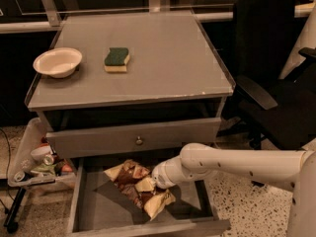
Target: Place brown chip bag into middle drawer
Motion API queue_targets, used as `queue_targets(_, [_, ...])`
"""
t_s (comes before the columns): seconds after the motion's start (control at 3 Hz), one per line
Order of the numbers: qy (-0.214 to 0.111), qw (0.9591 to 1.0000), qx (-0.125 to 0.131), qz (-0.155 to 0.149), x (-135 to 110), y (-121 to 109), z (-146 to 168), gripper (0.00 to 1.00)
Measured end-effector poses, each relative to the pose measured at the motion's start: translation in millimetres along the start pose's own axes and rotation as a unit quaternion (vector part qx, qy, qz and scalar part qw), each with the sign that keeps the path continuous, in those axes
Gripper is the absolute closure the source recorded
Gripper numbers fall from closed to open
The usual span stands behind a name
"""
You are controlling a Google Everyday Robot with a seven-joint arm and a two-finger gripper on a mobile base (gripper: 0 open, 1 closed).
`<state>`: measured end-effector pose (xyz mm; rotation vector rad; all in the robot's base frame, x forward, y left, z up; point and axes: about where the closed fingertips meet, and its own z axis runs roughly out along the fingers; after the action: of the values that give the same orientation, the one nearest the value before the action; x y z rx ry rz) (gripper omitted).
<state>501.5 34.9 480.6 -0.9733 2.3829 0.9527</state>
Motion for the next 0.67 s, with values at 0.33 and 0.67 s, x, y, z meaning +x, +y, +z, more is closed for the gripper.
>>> queue_targets(0.33, [0.000, 1.0000, 0.000, 0.000, 0.0, 0.0, 0.0, 0.12])
queue_targets(0.67, [0.000, 1.0000, 0.000, 0.000, 0.0, 0.1, 0.1, 0.00])
